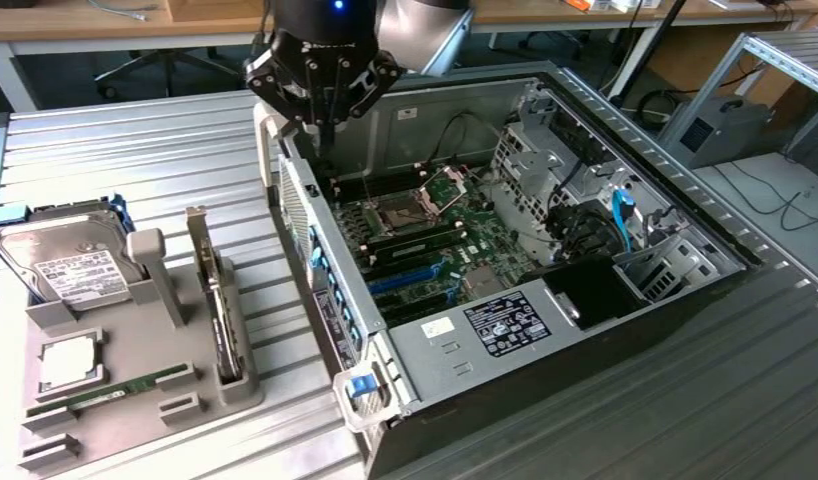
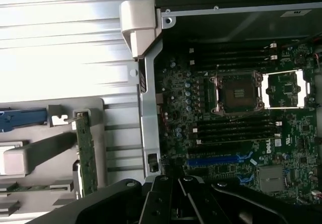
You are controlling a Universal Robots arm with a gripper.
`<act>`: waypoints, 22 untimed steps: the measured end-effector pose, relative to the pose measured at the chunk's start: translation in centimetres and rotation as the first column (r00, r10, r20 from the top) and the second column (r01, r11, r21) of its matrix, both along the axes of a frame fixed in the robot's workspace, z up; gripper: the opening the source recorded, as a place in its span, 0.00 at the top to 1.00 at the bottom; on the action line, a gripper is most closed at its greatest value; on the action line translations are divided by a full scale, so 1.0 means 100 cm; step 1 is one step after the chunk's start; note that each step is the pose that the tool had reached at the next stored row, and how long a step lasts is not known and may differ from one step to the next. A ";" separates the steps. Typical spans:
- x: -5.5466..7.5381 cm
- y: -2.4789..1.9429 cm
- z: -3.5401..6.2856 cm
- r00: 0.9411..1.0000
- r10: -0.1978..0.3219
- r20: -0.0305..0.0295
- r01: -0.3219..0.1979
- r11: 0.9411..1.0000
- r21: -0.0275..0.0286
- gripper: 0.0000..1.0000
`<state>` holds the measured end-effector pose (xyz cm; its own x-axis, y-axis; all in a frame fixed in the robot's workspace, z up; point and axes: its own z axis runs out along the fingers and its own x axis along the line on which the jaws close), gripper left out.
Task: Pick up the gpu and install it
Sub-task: 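Reach for the gpu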
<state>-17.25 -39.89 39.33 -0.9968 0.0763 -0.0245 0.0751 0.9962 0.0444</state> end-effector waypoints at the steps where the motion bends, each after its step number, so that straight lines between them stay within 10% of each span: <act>1: -0.002 0.0000 0.0000 1.000 0.000 0.000 0.000 1.000 0.000 0.89; 22: -0.049 0.0000 0.0000 1.000 0.000 0.000 0.000 1.000 0.000 0.89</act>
<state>-22.12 -39.89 39.33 -0.9968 0.0763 -0.0245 0.0751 0.9962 0.0444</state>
